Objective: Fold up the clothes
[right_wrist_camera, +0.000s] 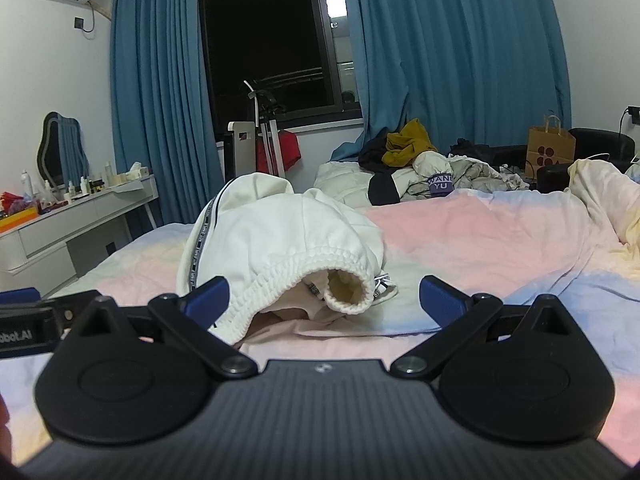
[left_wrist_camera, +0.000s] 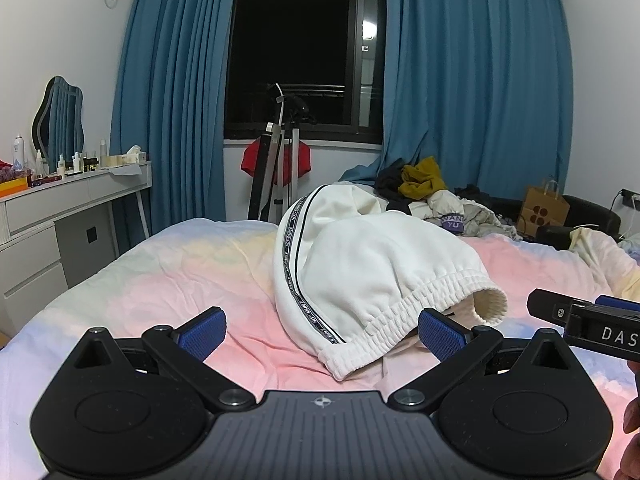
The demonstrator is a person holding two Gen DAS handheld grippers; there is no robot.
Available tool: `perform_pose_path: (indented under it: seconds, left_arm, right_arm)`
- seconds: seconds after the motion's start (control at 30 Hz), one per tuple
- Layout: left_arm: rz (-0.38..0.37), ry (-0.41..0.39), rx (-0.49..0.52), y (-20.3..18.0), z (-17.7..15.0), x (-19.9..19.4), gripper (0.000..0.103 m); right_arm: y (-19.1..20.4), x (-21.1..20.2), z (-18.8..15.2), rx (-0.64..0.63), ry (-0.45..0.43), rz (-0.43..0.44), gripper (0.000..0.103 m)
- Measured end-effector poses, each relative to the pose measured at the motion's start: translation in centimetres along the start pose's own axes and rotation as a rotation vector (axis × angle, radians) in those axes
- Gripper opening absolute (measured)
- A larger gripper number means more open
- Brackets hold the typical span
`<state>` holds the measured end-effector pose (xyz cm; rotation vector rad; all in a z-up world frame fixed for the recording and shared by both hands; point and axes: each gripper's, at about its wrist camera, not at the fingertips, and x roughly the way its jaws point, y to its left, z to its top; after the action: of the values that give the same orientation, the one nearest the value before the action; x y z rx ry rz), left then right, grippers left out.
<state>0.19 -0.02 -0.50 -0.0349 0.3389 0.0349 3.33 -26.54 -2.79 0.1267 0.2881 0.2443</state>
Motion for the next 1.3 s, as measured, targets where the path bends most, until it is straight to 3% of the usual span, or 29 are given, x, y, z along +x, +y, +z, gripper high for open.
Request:
perform_pose_path:
  seconds: [0.6,0.73,0.93,1.13,1.3]
  left_arm:
    - [-0.021,0.023,0.015,0.0,-0.7,0.4,0.103]
    - [-0.004,0.034,0.068,-0.7,-1.8,2.4,0.103]
    - [0.037,0.136,0.193,-2.8,-3.6,8.1,0.103]
    - [0.09,0.21,0.326,-3.8,-6.0,13.5,0.097]
    - [0.13,0.202,0.39,-4.3,-7.1,16.9,0.093]
  right_arm:
    - [-0.3,-0.2,0.1,0.013,0.006,-0.008,0.103]
    - [-0.6,-0.1,0.1,0.006,0.034,-0.074,0.103]
    - [-1.9,0.2,-0.2,0.075,0.059,-0.101,0.103]
    - [-3.0,1.8,-0.7,0.133,0.098,-0.092,0.103]
    - [-3.9,3.8,-1.3,0.179,0.12,-0.071,0.103]
